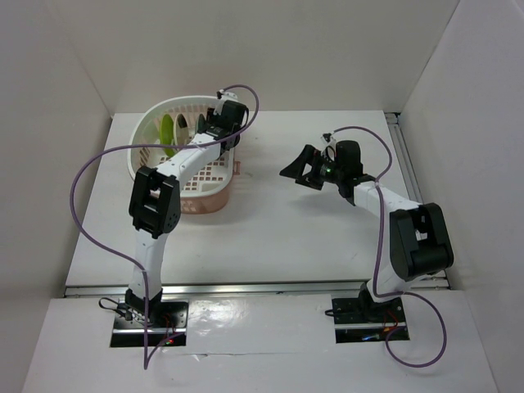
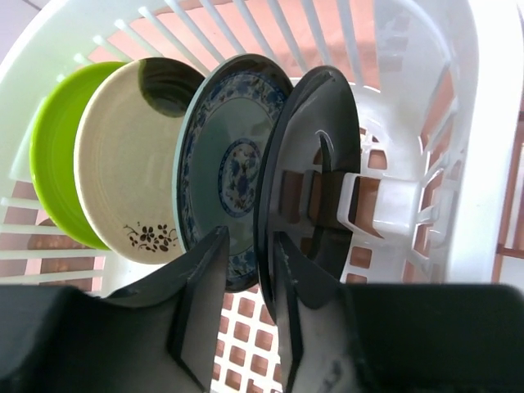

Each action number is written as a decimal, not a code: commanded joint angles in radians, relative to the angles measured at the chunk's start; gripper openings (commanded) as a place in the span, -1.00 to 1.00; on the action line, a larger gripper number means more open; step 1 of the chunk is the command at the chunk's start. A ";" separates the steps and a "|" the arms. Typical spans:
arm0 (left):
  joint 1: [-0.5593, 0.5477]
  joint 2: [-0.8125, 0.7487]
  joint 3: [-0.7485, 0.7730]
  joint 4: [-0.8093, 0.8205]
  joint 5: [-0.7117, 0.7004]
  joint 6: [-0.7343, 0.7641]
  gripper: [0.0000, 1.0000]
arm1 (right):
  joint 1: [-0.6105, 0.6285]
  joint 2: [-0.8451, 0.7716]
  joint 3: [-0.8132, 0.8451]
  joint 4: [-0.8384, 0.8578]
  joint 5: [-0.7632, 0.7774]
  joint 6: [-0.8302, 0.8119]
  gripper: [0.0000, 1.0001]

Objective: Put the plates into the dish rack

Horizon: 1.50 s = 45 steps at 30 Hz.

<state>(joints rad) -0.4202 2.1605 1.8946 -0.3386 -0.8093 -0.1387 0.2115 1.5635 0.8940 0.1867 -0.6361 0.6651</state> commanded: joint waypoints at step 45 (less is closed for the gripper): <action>0.072 -1.077 -0.402 -0.361 0.104 -0.289 0.99 | 0.029 -0.221 0.771 -0.736 0.635 -0.401 1.00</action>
<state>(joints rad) -0.3752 1.1576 1.5318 -0.6888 -0.6773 -0.4023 0.2184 1.4445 1.6783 -0.5190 -0.0189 0.2684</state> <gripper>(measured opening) 0.995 0.999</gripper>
